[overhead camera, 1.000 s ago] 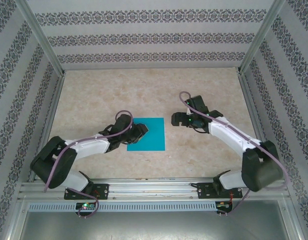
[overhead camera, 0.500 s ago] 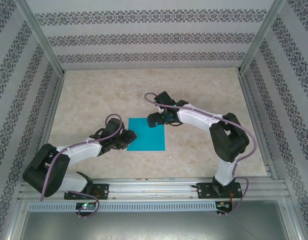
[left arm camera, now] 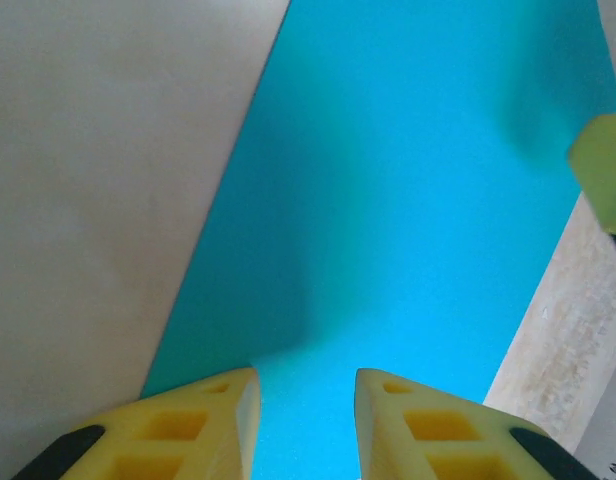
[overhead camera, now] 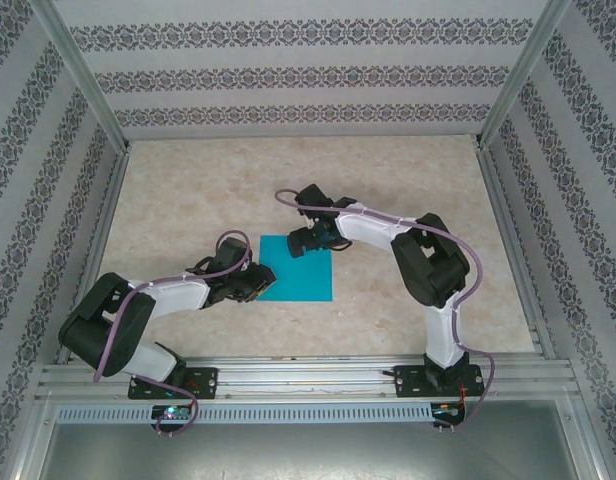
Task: Fold a paper plane with a square sheet of paper (fold left side to right side)
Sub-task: Pick up the square sheet of paper from the center of the table.
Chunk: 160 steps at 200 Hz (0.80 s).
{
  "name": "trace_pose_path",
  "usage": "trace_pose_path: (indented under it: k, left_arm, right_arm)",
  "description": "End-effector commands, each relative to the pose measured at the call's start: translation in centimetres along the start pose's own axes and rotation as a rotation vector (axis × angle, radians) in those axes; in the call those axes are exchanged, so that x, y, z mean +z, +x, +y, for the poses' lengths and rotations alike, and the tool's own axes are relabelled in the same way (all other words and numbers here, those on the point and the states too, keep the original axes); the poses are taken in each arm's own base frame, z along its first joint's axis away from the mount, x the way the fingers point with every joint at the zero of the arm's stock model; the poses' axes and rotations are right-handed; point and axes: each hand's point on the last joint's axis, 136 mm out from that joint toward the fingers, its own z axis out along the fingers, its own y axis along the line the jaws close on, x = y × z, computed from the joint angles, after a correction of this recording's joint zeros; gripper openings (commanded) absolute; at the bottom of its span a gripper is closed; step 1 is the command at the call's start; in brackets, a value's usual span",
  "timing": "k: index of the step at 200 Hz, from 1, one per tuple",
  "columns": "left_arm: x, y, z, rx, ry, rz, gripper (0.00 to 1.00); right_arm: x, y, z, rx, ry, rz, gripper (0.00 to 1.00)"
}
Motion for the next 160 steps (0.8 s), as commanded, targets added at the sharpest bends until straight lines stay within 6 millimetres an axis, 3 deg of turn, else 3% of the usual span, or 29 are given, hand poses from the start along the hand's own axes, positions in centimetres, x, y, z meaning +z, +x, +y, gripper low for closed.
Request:
trace_pose_path:
  k: [1,49,108,160]
  left_arm:
    - [0.4,0.1,1.7,-0.007,-0.048,0.009,0.32]
    - [0.5,0.2,1.6,-0.005,-0.049,0.014,0.32]
    - [0.6,0.2,1.6,-0.01,-0.042,0.016,0.32]
    - [0.7,0.0,1.0,-0.01,-0.015,0.011,0.32]
  right_arm:
    - [0.6,1.0,0.4,-0.005,0.012,0.047,0.98]
    - [1.3,2.6,1.3,0.011,-0.014,0.097,0.98]
    - [-0.4,2.8,3.4,-0.002,-0.065,0.073,0.95]
    - [-1.1,3.5,5.3,0.007,-0.148,0.099,0.76]
